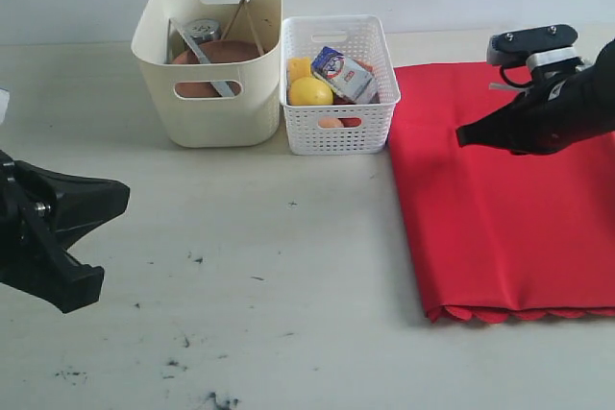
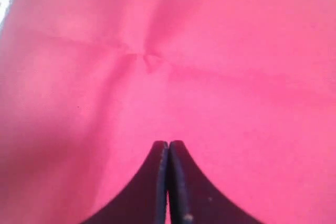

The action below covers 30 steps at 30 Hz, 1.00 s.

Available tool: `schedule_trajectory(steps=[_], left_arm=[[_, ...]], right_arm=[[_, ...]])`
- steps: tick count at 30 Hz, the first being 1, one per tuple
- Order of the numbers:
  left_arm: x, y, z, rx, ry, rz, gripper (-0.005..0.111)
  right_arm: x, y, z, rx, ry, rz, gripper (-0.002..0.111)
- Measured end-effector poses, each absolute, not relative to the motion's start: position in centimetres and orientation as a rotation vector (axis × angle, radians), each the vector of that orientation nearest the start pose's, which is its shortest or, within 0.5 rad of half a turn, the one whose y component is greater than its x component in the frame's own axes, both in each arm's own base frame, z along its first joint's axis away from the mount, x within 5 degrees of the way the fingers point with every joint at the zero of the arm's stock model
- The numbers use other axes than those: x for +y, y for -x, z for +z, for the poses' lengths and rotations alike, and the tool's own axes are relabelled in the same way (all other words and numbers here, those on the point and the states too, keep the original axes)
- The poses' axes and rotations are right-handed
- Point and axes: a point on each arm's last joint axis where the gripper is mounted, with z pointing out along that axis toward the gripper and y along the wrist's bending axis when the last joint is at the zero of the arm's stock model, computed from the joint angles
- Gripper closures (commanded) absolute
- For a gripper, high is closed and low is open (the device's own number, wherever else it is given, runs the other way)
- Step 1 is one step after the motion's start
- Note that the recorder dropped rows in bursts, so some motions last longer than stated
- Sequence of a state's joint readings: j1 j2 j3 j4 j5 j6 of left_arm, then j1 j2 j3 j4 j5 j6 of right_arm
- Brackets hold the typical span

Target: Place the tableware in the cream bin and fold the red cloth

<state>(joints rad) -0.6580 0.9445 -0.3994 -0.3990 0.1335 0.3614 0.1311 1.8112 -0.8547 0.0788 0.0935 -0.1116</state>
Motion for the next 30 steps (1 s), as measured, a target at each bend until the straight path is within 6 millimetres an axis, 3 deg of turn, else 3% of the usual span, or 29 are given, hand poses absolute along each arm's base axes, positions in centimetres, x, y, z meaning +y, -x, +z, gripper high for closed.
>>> schedule_trajectory(steps=[2, 6, 12, 19, 30], left_arm=[[-11.2, -13.7, 23.3, 2.071, -0.700, -0.454, 0.105], [-11.2, -13.7, 23.3, 2.071, -0.700, -0.454, 0.105], [-11.2, -13.7, 23.3, 2.071, -0.700, -0.454, 0.105], [-11.2, -13.6, 23.3, 2.080, -0.694, -0.461, 0.105], [-11.2, -13.6, 23.3, 2.090, -0.689, -0.469, 0.105]], right_arm=[[4.4, -32.9, 14.7, 2.525, 0.209, 0.053, 0.108], [4.2, -31.5, 14.7, 2.541, 0.210, 0.052, 0.108], [3.7, -29.5, 13.0, 2.552, 0.202, 0.040, 0.108], [2.3, -29.9, 9.6, 2.590, 0.143, 0.012, 0.108], [2.8, -36.5, 8.4, 2.503, 0.135, 0.011, 0.108]])
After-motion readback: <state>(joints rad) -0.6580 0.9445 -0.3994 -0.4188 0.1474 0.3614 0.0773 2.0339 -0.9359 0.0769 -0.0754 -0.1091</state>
